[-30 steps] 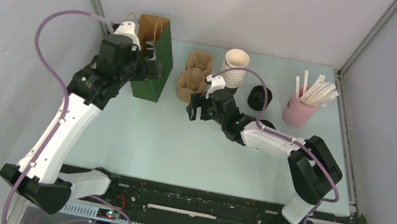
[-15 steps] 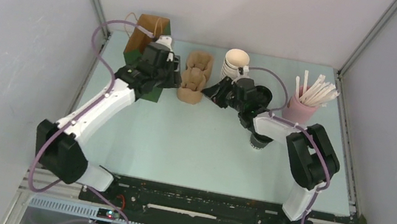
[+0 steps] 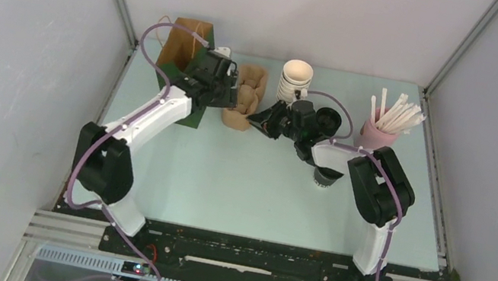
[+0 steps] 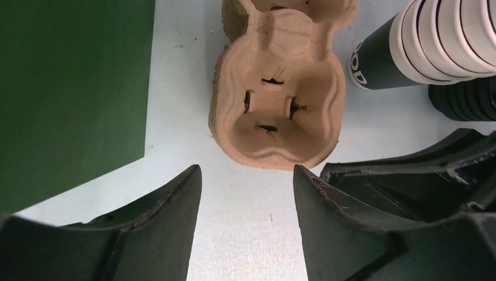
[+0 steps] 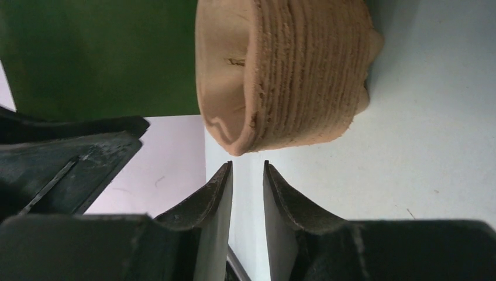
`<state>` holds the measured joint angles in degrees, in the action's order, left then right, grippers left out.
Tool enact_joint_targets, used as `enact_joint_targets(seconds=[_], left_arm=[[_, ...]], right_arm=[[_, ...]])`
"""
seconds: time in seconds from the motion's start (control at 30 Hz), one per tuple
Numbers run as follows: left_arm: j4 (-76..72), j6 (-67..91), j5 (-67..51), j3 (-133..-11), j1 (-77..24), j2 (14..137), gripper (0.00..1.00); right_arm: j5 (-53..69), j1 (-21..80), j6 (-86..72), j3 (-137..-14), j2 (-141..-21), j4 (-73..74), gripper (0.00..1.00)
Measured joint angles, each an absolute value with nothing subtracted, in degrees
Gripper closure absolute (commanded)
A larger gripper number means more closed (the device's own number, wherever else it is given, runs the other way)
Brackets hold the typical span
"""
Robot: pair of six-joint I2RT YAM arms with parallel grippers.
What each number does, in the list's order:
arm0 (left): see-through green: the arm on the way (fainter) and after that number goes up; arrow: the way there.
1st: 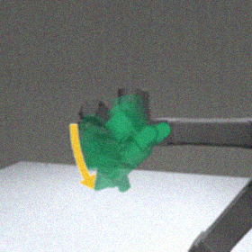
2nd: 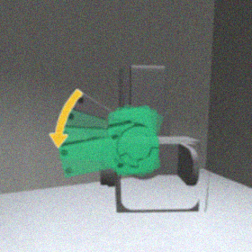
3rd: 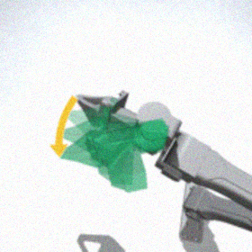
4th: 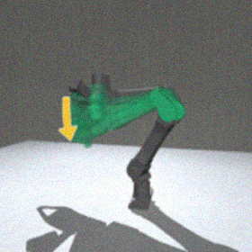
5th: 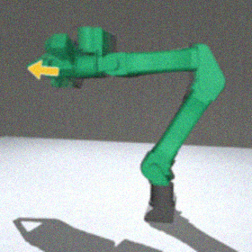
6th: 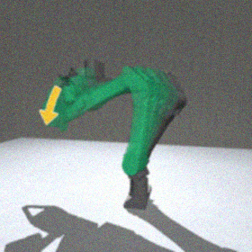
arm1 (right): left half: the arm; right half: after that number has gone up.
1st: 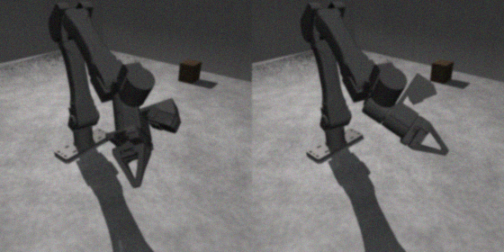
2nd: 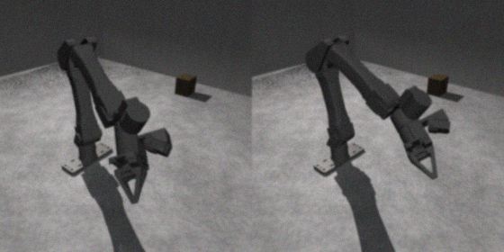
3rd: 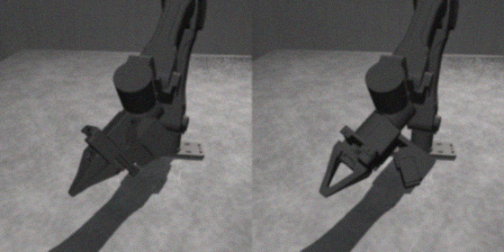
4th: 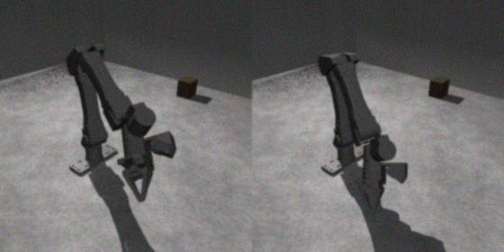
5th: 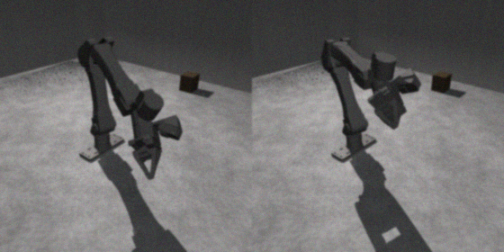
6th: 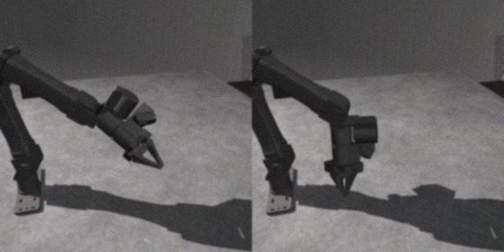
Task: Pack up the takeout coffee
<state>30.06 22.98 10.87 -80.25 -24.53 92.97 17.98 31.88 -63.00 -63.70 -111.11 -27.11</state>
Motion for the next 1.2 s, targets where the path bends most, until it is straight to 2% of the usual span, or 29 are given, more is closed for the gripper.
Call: enact_joint_targets(seconds=[0.1,0.43,0.8,1.2], left_arm=[[30.20,23.44,10.85,-81.97,-24.12,95.18,0.34],[30.41,23.68,11.00,-84.99,-21.71,100.84,0.44],[30.20,23.97,10.92,-84.99,-21.74,103.02,0.51],[29.30,23.97,10.26,-84.97,-21.98,103.63,0.61]], right_arm=[[18.52,31.77,-63.44,-64.12,-111.11,-28.16,0.63],[17.34,31.79,-63.83,-65.45,-111.26,-28.51,0.63],[16.36,31.83,-64.88,-66.28,-112.25,-28.49,0.66],[15.27,31.97,-65.10,-66.87,-112.27,-27.05,0.64]])
